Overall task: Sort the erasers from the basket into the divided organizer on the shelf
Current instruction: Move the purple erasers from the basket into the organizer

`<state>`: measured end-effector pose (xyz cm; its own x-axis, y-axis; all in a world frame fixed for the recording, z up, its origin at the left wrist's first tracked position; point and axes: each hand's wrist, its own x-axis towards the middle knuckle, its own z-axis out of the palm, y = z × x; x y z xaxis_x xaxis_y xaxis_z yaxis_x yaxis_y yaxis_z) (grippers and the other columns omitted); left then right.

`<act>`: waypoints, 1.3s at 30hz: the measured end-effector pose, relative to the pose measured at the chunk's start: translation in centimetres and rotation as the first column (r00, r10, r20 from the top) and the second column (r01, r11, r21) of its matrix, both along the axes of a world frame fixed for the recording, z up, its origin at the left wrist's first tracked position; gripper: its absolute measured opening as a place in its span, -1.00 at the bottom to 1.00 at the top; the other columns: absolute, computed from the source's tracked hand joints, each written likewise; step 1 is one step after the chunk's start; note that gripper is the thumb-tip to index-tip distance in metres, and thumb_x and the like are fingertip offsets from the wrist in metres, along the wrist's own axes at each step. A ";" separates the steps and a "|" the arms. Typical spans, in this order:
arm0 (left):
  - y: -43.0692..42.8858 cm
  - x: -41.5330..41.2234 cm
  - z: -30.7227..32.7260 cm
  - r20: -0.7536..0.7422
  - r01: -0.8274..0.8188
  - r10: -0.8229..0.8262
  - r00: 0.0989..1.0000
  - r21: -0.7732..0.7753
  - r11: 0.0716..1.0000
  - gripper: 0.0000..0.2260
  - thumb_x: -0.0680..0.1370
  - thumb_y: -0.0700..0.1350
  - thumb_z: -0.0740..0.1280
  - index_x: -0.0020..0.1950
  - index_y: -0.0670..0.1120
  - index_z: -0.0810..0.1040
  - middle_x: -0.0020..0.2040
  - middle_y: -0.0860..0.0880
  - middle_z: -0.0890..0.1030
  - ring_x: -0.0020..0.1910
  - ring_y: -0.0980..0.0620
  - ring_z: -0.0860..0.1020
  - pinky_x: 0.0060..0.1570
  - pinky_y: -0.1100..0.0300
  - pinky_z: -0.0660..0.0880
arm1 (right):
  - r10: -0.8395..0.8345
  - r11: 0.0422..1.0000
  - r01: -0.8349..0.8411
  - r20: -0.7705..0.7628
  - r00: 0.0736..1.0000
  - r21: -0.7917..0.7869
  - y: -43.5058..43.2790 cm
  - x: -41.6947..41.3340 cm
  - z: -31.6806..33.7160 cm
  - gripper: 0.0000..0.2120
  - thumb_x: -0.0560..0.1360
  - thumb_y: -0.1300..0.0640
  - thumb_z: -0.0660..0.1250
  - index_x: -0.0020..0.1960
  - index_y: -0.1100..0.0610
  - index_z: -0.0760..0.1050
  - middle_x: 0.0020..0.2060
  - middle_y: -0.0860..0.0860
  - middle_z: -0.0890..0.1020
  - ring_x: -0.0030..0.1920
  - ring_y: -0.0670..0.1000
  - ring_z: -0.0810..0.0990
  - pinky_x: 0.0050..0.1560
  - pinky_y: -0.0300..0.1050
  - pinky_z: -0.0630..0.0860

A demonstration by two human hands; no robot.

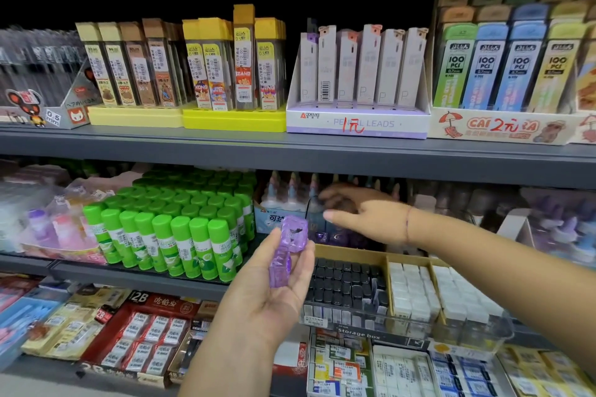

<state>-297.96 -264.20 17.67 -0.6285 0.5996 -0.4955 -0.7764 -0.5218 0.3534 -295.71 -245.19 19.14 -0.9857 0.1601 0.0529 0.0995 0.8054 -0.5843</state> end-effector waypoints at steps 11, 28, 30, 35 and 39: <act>0.8 1.1 -0.6 -0.063 0.104 -0.112 0.992 -0.127 0.986 -0.85 0.47 -0.18 0.42 -0.09 -0.27 0.58 -0.27 -0.22 0.66 -0.21 -0.08 0.61 -0.25 -0.03 0.58 | 0.224 0.964 -0.208 -0.081 0.971 0.163 -2.4 1.9 1.3 -0.61 0.38 0.01 0.49 0.20 -0.05 0.55 0.04 -0.15 0.62 0.01 -0.19 0.57 0.13 -0.32 0.45; 0.1 0.3 -0.4 -0.013 0.069 -0.071 0.997 -0.096 0.993 -0.83 0.48 -0.16 0.41 -0.06 -0.27 0.55 -0.22 -0.23 0.66 -0.12 -0.11 0.63 -0.29 -0.09 0.58 | -0.183 0.814 -0.157 0.502 0.845 0.560 1.2 -1.0 0.6 -0.75 0.56 -0.12 0.22 0.19 -0.08 0.36 0.47 0.10 0.22 0.48 0.19 0.14 0.42 0.14 0.09; 0.0 0.2 -0.5 -0.013 0.063 -0.065 0.998 -0.097 0.993 -0.82 0.48 -0.16 0.41 -0.05 -0.27 0.55 -0.21 -0.23 0.66 -0.12 -0.10 0.63 -0.28 -0.08 0.58 | -0.171 0.840 -0.154 0.522 0.836 0.521 1.3 -1.2 0.4 -0.47 0.56 -0.15 0.20 0.45 0.04 0.21 0.53 0.09 0.09 0.52 0.16 0.07 0.46 0.12 0.02; 0.0 0.1 -0.4 -0.015 0.051 -0.053 0.999 -0.096 0.994 -0.82 0.48 -0.17 0.41 -0.03 -0.27 0.55 -0.23 -0.23 0.66 -0.13 -0.10 0.63 -0.27 -0.07 0.59 | -0.139 0.876 -0.147 0.531 0.836 0.460 2.5 -1.6 0.0 -0.70 0.61 -0.02 0.17 0.26 0.12 0.37 -0.02 0.02 0.44 0.05 0.07 0.40 -0.03 -0.17 0.35; 0.0 0.2 -0.4 -0.011 0.050 -0.052 0.999 -0.098 0.994 -0.82 0.48 -0.17 0.42 -0.04 -0.27 0.55 -0.22 -0.23 0.66 -0.12 -0.10 0.63 -0.27 -0.08 0.59 | -0.112 0.871 -0.161 0.506 0.855 0.464 3.4 -1.8 -1.0 -0.80 0.54 0.04 0.29 0.14 0.05 0.51 0.04 -0.03 0.55 0.04 0.03 0.52 0.10 -0.12 0.45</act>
